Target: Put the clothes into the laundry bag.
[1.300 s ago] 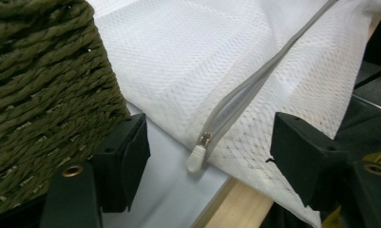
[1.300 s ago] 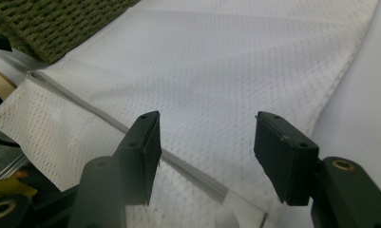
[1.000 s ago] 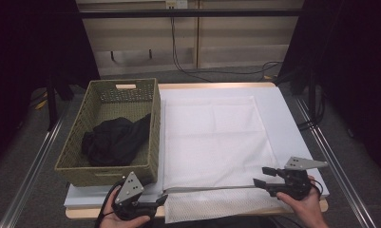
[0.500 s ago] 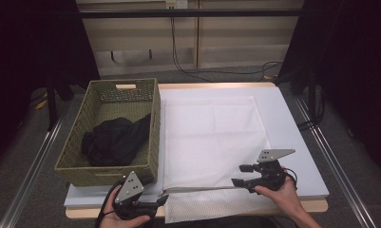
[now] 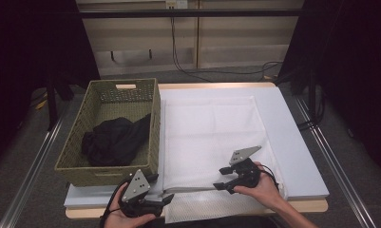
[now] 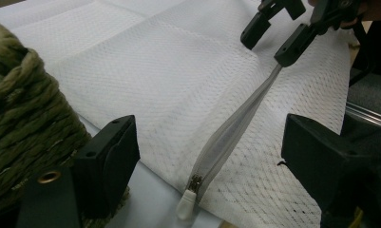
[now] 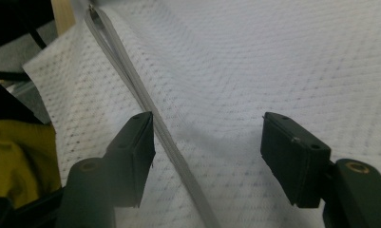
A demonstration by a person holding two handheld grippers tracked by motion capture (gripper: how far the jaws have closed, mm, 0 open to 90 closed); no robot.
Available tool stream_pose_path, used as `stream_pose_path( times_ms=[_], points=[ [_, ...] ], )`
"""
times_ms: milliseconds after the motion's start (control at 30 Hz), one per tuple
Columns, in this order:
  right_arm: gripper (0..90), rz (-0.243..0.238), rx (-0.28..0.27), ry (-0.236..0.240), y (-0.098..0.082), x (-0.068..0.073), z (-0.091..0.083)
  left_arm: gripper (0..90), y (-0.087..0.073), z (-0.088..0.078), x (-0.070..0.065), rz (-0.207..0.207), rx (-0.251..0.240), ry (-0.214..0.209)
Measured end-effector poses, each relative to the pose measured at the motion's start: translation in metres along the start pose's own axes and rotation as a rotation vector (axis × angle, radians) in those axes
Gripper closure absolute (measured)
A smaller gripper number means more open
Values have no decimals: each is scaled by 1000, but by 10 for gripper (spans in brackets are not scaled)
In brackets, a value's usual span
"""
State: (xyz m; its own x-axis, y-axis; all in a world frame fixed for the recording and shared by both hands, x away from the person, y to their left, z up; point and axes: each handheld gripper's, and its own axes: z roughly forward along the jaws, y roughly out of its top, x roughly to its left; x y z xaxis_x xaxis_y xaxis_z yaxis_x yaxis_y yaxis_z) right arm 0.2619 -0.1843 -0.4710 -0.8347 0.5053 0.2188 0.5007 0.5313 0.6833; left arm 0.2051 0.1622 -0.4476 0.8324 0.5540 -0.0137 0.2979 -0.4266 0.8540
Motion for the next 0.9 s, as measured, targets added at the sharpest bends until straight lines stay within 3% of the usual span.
stream_pose_path(
  times_ms=[167,267,367,467,633,900],
  points=[
    [449,-57,24,10,1,2,10,198,0,1,0,-6,8,5],
    [480,-81,6,-28,-2,7,11,198,2,2,0,-11,3,4],
    [486,-111,-12,-26,-5,7,11,198,2,1,-1,5,14,10],
    [496,-148,-35,-55,-9,10,12,191,2,-2,-1,0,5,16],
    [615,-119,-32,-79,-8,8,11,183,2,-4,1,-4,7,22],
    [697,-73,-19,-82,-5,4,10,181,1,-8,1,-7,0,26]
  ],
)
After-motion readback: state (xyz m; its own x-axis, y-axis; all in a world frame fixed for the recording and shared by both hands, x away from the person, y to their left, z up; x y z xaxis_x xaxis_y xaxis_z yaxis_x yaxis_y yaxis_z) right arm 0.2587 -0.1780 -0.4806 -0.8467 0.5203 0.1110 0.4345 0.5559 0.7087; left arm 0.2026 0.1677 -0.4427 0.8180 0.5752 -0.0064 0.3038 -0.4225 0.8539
